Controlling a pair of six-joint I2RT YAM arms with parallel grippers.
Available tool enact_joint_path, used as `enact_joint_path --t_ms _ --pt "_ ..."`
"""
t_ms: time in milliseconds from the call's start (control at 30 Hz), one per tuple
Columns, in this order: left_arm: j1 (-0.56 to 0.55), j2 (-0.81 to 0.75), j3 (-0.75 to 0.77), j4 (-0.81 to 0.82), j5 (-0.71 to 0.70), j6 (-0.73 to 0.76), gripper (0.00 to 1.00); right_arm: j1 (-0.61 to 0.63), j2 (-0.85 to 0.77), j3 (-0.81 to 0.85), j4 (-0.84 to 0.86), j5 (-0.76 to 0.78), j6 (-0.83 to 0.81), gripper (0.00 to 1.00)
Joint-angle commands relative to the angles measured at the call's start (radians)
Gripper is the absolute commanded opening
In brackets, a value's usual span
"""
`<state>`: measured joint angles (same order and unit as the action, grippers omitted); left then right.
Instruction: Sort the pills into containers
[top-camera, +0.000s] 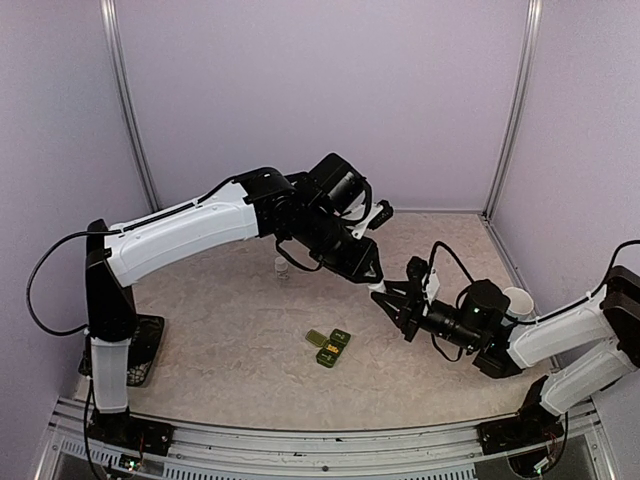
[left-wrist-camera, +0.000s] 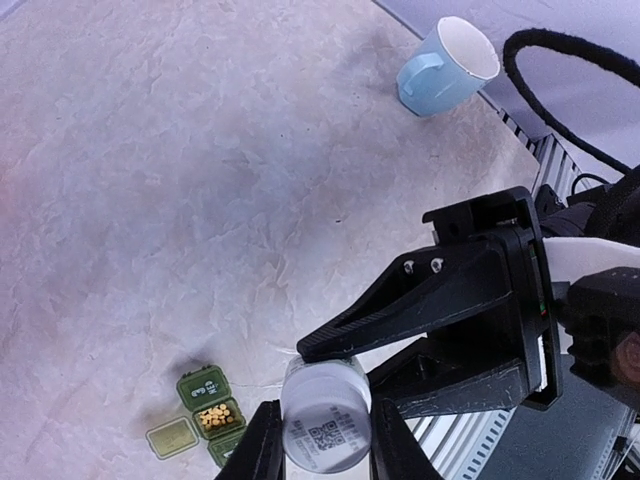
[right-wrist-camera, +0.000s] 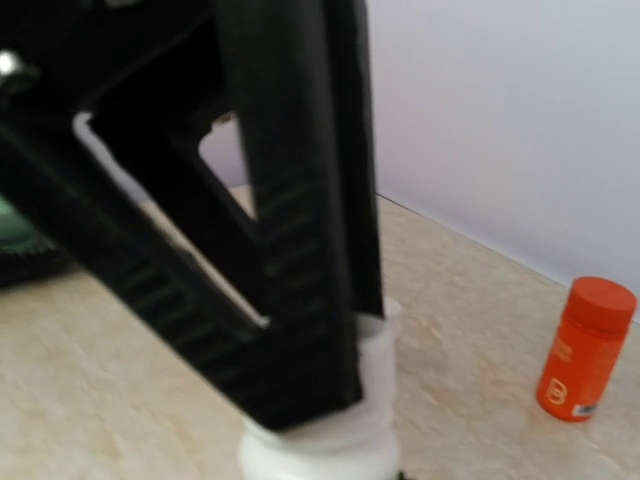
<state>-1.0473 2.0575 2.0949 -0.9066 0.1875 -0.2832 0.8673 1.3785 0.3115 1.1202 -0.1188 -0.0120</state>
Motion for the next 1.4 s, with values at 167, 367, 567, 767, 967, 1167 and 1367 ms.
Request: enact_joint_path --t_ms 167,367,567,767,967,1167,1367 --pt "-0.037 -0.055 -0.058 0.089 0.02 0.026 0.21 0.007 -0.159 0.115 -0.07 -0.162 0.105 0.16" --pt "-0.032 -0.069 -0.07 0.095 0.102 0.059 0.29 0.007 -0.199 0.113 -0.105 -0.256 0.069 0.17" --pt "-0.037 -0.078 -0.081 0.093 0.131 0.089 0.35 0.007 -0.22 0.117 -0.106 -0.312 0.102 0.17" --pt "-0.039 -0.103 -0.107 0.107 0.143 0.112 0.36 0.007 -0.253 0.118 -0.138 -0.346 0.089 0.17" --pt "-0.037 -0.122 -0.102 0.13 0.125 0.112 0.45 0.007 -0.262 0.121 -0.163 -0.334 0.101 0.17" --pt "-0.033 -0.139 -0.092 0.148 0.101 0.101 0.5 0.006 -0.268 0.126 -0.199 -0.285 0.119 0.17" --pt "-0.034 -0.172 -0.09 0.17 0.052 0.09 0.55 0.005 -0.271 0.126 -0.226 -0.248 0.128 0.17"
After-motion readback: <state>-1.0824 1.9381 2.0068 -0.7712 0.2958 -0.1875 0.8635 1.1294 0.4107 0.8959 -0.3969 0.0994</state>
